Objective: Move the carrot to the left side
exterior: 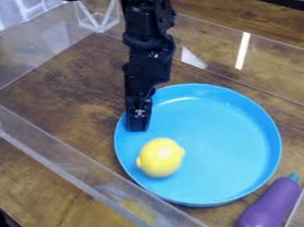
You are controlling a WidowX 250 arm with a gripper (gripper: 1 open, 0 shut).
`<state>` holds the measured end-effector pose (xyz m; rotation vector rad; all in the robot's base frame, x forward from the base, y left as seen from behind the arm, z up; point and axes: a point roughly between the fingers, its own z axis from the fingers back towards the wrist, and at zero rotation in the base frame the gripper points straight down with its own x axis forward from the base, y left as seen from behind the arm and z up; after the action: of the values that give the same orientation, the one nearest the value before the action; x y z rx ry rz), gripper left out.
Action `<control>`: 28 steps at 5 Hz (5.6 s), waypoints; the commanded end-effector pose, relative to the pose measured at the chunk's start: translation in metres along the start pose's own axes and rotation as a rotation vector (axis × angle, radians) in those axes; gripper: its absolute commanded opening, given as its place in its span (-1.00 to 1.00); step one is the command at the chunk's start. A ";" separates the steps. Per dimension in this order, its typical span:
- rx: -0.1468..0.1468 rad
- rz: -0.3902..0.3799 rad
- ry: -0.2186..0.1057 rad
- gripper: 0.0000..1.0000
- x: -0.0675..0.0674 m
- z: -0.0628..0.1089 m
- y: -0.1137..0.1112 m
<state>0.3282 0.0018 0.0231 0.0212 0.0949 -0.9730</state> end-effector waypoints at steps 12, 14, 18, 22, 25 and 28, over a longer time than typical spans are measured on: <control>0.041 -0.135 0.023 1.00 0.038 -0.003 -0.021; 0.030 -0.105 0.030 1.00 0.037 -0.003 -0.006; 0.020 -0.245 0.048 1.00 0.072 -0.002 -0.022; 0.004 -0.332 0.069 1.00 0.074 -0.004 -0.024; -0.012 -0.376 0.088 1.00 0.071 -0.005 -0.011; -0.046 -0.308 0.099 1.00 0.053 -0.007 0.003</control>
<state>0.3628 -0.0461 0.0197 0.0323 0.1929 -1.2951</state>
